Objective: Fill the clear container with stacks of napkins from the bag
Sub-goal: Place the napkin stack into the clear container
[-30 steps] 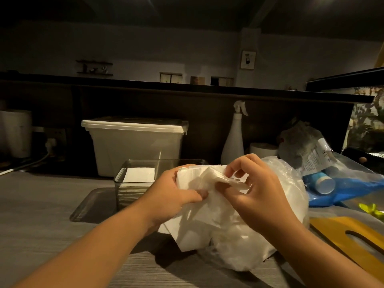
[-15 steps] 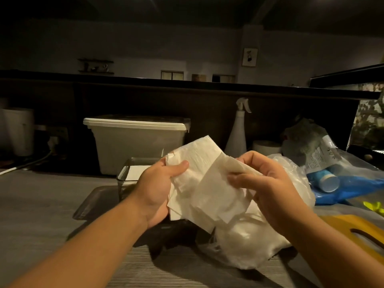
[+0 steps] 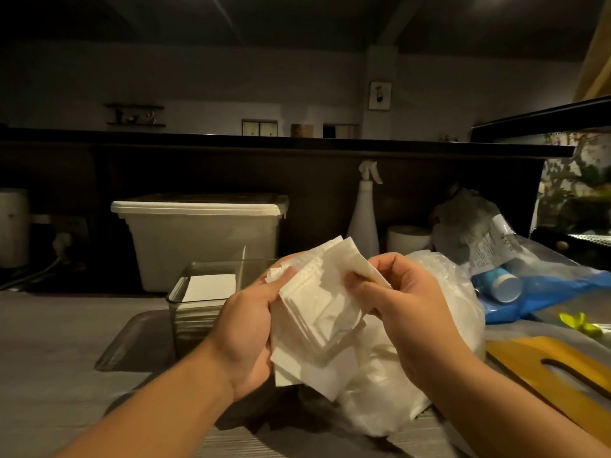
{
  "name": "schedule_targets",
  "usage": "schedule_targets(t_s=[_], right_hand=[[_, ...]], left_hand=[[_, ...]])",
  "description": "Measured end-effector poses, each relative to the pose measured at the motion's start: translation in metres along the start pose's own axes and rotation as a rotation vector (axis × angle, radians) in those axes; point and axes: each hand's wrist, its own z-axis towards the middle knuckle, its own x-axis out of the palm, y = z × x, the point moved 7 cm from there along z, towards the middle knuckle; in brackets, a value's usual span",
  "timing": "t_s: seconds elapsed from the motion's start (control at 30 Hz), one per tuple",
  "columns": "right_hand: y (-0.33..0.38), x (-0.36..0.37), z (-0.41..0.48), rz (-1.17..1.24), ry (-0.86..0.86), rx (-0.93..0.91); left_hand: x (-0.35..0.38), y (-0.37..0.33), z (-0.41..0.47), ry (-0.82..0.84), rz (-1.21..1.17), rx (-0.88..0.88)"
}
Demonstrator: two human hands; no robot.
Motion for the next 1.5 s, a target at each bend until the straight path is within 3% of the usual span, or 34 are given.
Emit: schedule_targets(t_s=[0.33, 0.57, 0.77, 1.03, 1.3, 1.5], right_hand=[[-0.006, -0.001, -0.005, -0.049, -0.084, 0.027], [-0.007, 0.005, -0.006, -0.031, 0.000, 0.036], [-0.010, 0.007, 0.000, -0.004, 0.157, 0.107], [0.011, 0.003, -0.004, -0.239, 0.017, -0.254], [0.011, 0.016, -0.011, -0.322, 0.150, -0.301], [0.005, 0.008, -0.007, -0.326, 0.069, -0.247]], left_hand=[[0.015, 0.001, -0.010, 0.150, 0.043, -0.059], [0.006, -0.004, -0.006, -0.037, 0.229, 0.074], [-0.004, -0.008, -0.003, -0.018, 0.264, 0.071], [-0.012, -0.007, 0.000, -0.102, 0.254, 0.061], [-0.012, -0.005, 0.001, -0.096, 0.276, 0.060], [-0.006, 0.000, 0.000, -0.036, 0.193, -0.012]])
